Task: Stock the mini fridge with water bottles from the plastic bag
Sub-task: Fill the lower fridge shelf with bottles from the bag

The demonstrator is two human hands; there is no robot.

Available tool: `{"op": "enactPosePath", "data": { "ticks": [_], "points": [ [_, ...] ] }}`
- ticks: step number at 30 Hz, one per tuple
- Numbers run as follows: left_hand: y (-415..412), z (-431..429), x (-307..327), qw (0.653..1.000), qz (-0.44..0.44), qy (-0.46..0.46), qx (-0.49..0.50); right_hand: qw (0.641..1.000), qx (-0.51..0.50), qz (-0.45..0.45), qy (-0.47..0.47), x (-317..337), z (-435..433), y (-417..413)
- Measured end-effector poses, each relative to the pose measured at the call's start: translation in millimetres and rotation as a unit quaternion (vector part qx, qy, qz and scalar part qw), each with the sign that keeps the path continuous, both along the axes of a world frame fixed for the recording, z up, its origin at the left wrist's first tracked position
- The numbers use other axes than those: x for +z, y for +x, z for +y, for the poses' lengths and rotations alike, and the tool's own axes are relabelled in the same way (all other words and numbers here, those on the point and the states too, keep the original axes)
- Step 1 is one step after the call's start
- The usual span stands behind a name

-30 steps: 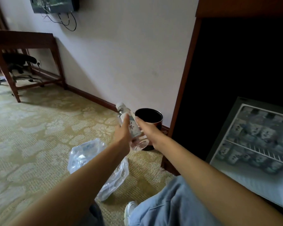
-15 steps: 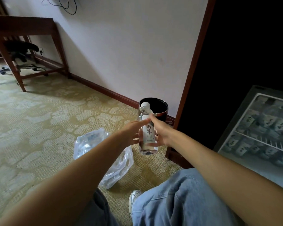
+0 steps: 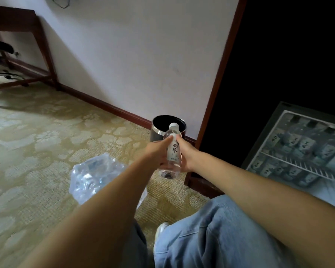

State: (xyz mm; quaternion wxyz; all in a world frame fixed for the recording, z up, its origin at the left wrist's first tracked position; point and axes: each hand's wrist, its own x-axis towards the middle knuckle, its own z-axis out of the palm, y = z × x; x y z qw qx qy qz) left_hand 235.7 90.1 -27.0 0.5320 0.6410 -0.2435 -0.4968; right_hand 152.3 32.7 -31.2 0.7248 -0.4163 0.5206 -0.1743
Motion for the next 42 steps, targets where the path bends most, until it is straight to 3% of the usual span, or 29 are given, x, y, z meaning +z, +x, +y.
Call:
{"op": "enactPosePath", "data": {
  "ticks": [6, 13, 21, 26, 31, 42],
  "points": [
    [-49.9, -30.6, -14.5, 0.994, 0.095, 0.007, -0.047, 0.996, -0.078, 0.03, 0.018, 1.7, -14.6, -54.8],
    [-141.4, -75.3, -27.0, 0.985, 0.073, 0.002, -0.154, 0.988, -0.153, -0.004, 0.033, -8.0, -37.9, -164.2],
    [-245.3, -100.8, -41.5, 0.955, 0.094, 0.002, -0.282, 0.971, -0.234, 0.049, 0.002, -17.9, -48.0, -277.6],
    [-292.9, -95.3, -51.5, 0.931, 0.1, 0.045, -0.348, 0.973, -0.206, 0.103, 0.015, -22.4, -38.6, -332.2],
    [-332.6, -83.6, -60.5, 0.932, 0.059, 0.02, -0.356, 0.971, -0.159, 0.179, -0.005, -31.0, -41.4, -362.0],
    [-333.0, -85.5, -43.9, 0.952, -0.025, -0.006, -0.305, 0.984, -0.12, 0.125, -0.049, -23.3, -50.2, -365.3]
  ]
}}
